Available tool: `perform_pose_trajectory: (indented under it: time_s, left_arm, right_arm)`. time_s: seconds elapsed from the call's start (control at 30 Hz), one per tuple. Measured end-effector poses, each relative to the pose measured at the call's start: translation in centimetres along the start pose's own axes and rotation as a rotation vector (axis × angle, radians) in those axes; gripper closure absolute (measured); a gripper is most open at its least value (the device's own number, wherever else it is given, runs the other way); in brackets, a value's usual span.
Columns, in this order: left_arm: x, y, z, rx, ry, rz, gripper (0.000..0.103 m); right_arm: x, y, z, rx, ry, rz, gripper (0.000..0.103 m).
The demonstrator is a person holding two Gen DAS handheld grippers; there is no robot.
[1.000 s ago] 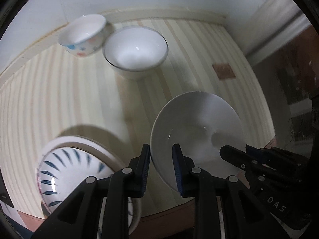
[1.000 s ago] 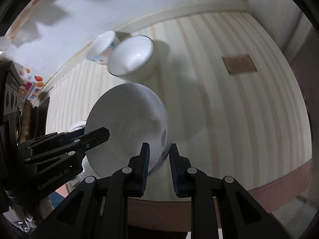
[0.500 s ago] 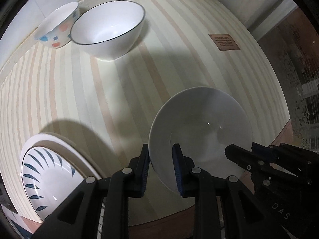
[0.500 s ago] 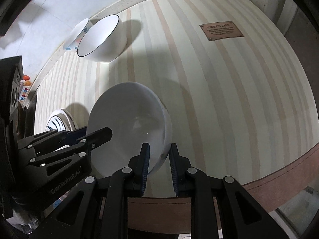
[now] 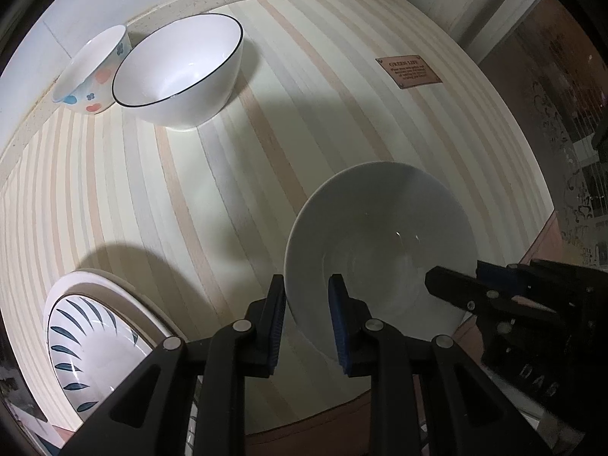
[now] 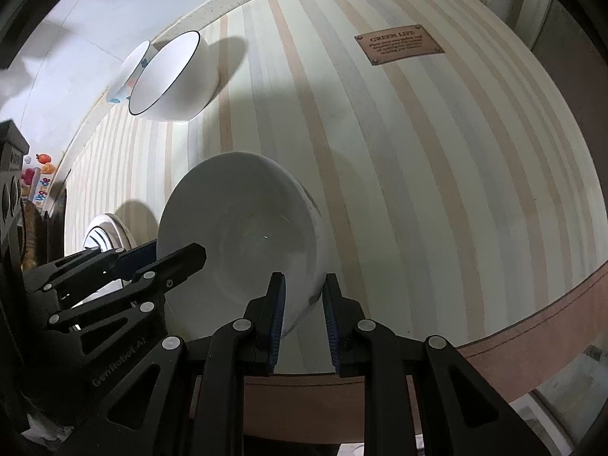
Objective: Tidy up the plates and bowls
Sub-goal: 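Carry the white bowl into the black-rimmed white bowl and grip both rims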
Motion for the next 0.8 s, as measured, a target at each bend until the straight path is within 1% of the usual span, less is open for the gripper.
perform_pose_trajectory:
  time_s: [0.13,0.17,0.23,0.27,0.3,0.33,0.37,0.4,0.47,0.53,0.6,0.63,0.73,0.8]
  left_arm:
    - [0.3,-0.5,-1.1,-0.035,-0.014,-0.027,0.083]
    - [0.6,-1.1,-2.3,-0.057,-0.002,-0.046,0.083]
    - [1.6,-2.4,-4.3,-0.077,0.037,-0.081,0.082]
    - [2.6,-3.5,-5.5,-0.09,0.059,-0.108,0.081]
    - [3.3,-4.4,-6.1,-0.097,0.071,-0.13,0.076]
    - [4.4,-5.8,-6.7,-0.096,0.086,-0.167,0.074]
    - [5.7,-7.3,-6.8,-0.09,0.099,-0.205,0.072]
    - [6.6,-8.4,-6.7,-0.081,0.106,-0.228,0.072]
    - [9.1,-11.2,-5.6,-0.046,0.104,-0.287,0.072]
    - [10.9,-13.2,-4.2,-0.031,0.086,-0.333,0.072]
    - [12.3,-14.4,-2.5,-0.034,0.053,-0.355,0.072]
    - [13.0,-14.8,-1.5,-0.033,0.036,-0.365,0.072]
    - [14.0,-15.1,1.0,-0.029,-0.013,-0.36,0.072]
    - [14.3,-15.0,2.4,-0.031,-0.041,-0.359,0.072]
  right_arm:
    - [0.4,0.2,-0.7,0.046,-0.018,0.033,0.079]
    - [0.6,0.1,-1.4,0.055,-0.013,0.037,0.079]
    - [1.4,-0.2,-3.1,0.07,0.007,0.038,0.079]
    - [2.1,-0.5,-4.2,0.081,0.026,0.035,0.076]
    - [3.0,-0.9,-5.3,0.09,0.046,0.033,0.071]
    - [4.0,-1.2,-6.1,0.097,0.064,0.031,0.06]
    - [4.9,-1.7,-6.6,0.109,0.077,0.027,0.051]
    - [6.3,-2.4,-7.0,0.13,0.095,0.018,0.049]
    - [9.0,-3.8,-7.0,0.153,0.118,-0.001,0.048]
    - [12.2,-5.1,-5.9,0.154,0.14,-0.024,0.048]
    - [14.5,-6.0,-4.3,0.158,0.142,-0.035,0.048]
    - [15.9,-6.7,-2.7,0.163,0.128,-0.037,0.049]
    - [18.1,-7.7,1.0,0.169,0.08,-0.036,0.049]
    - [19.3,-8.4,3.5,0.174,0.049,-0.036,0.056]
Point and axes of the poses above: each gripper's, at about its wrist camera, not at the fingertips, and z roughly the way its jaws point, y to its right, x to its top, the point moved 10 cm from there along z, roughly the way its jaws point, and after that the axes turned 13 degrees about x, right-handed, at the moved point
